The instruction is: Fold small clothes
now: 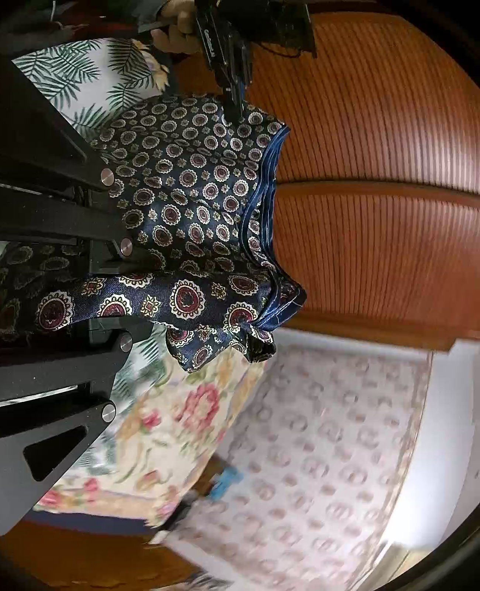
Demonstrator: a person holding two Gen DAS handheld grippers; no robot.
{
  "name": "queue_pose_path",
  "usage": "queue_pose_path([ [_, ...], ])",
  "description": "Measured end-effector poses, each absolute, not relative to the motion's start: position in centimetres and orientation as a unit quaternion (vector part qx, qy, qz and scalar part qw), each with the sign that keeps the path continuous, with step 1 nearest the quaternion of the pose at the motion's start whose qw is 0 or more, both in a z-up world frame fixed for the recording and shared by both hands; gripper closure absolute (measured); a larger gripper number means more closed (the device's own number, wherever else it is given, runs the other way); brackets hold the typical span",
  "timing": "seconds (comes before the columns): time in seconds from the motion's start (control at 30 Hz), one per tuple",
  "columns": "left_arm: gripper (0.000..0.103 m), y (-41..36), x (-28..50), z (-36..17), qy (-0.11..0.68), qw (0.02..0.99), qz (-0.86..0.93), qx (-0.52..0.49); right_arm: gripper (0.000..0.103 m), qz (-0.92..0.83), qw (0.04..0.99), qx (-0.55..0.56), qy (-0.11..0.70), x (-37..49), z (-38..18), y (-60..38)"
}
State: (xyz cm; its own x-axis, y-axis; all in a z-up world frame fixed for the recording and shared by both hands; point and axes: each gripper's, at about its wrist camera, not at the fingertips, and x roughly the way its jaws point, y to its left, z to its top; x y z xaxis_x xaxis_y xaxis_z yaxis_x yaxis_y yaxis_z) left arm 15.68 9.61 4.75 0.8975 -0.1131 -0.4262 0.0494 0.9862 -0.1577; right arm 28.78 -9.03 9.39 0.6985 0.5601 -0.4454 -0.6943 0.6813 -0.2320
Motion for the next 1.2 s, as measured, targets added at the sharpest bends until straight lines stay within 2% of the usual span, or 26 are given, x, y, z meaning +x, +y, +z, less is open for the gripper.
queue_pose_path([
  [0.37,0.098,15.4,12.3,-0.6,0.251,0.961,0.049,-0.108,0.092,0.407,0.84,-0.302,0.19,36.2,8.3,1.8],
  [0.73,0.097,16.8,11.1,-4.3,0.278,0.949,0.093,-0.119,0.09,0.441,0.811,-0.334,0.19,41.4,7.6,9.2],
  [0.8,0.097,16.8,11.1,-4.8,0.283,0.946,0.097,-0.124,0.081,0.434,0.82,-0.322,0.19,41.3,7.4,10.4],
  [0.87,0.098,16.9,11.1,-5.3,0.288,0.944,0.099,-0.127,0.059,0.42,0.832,-0.307,0.195,40.9,7.4,9.4],
  [0.93,0.098,16.8,11.0,-5.5,0.291,0.943,0.101,-0.125,0.043,0.413,0.843,-0.287,0.191,40.9,7.4,9.2],
  [0.97,0.097,16.9,10.9,-5.6,0.292,0.943,0.101,-0.125,0.039,0.408,0.848,-0.281,0.186,41.0,7.4,8.9],
  [1.1,0.097,16.7,11.0,-5.5,0.296,0.942,0.107,-0.117,0.038,0.381,0.866,-0.268,0.182,41.3,6.7,7.1],
  [1.2,0.097,16.7,11.0,-5.6,0.297,0.942,0.11,-0.115,0.038,0.392,0.862,-0.243,0.21,41.3,5.2,5.5],
])
